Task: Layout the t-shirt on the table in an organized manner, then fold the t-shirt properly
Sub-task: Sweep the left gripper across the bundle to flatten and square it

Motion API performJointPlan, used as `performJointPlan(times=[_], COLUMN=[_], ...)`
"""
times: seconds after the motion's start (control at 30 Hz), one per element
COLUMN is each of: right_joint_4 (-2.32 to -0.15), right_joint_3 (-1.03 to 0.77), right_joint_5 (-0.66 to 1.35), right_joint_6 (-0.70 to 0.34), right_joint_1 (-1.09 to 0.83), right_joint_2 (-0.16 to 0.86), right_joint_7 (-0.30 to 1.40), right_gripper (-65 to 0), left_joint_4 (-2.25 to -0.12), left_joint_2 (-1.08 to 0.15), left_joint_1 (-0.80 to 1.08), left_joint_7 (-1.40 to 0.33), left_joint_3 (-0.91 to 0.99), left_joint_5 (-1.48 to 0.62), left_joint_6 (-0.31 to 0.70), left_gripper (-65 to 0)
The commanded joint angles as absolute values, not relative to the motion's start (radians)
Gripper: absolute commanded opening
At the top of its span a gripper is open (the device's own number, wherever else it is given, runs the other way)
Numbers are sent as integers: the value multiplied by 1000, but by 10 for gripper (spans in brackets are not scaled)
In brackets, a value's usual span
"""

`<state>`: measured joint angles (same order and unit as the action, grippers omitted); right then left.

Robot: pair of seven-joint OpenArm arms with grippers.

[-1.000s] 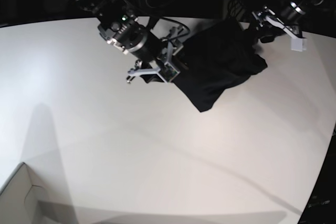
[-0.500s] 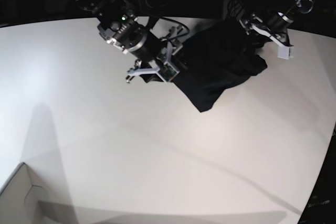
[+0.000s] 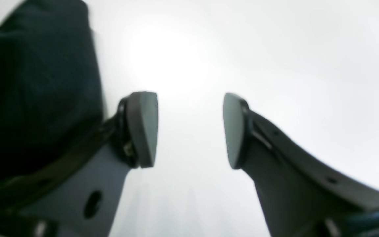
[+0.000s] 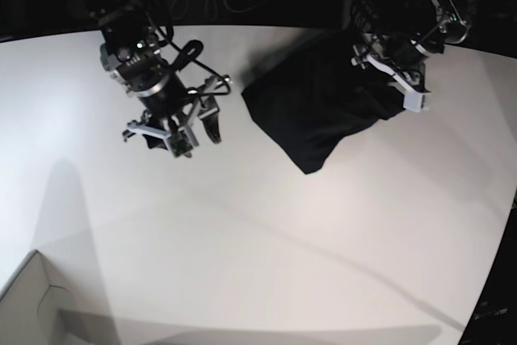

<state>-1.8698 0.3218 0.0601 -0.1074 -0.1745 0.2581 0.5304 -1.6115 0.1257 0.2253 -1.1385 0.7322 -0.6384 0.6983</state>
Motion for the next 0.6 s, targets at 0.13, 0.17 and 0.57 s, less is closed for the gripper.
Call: performJointPlan(times=[0.13, 0.17, 0.57], right_joint_4=[-1891, -1891, -1888], right_joint_3=[219, 202, -67], right_joint_5=[65, 65, 65], right_joint_6=[-108, -108, -110], right_joint_1=[-197, -205, -274], right_joint_2=[262, 262, 254], right_joint_7=[504, 504, 504], right_gripper=[-331, -331, -331], left_joint_4=[-1600, -1584, -1477], left_joint_2=[84, 65, -182], left_joint_1=[200, 189, -13], left_joint_7=[-1064, -1066, -1003], left_joint_3=[631, 604, 243], left_joint_5=[-613, -599, -532], left_joint_6=[698, 698, 698], left_gripper=[-647, -650, -648])
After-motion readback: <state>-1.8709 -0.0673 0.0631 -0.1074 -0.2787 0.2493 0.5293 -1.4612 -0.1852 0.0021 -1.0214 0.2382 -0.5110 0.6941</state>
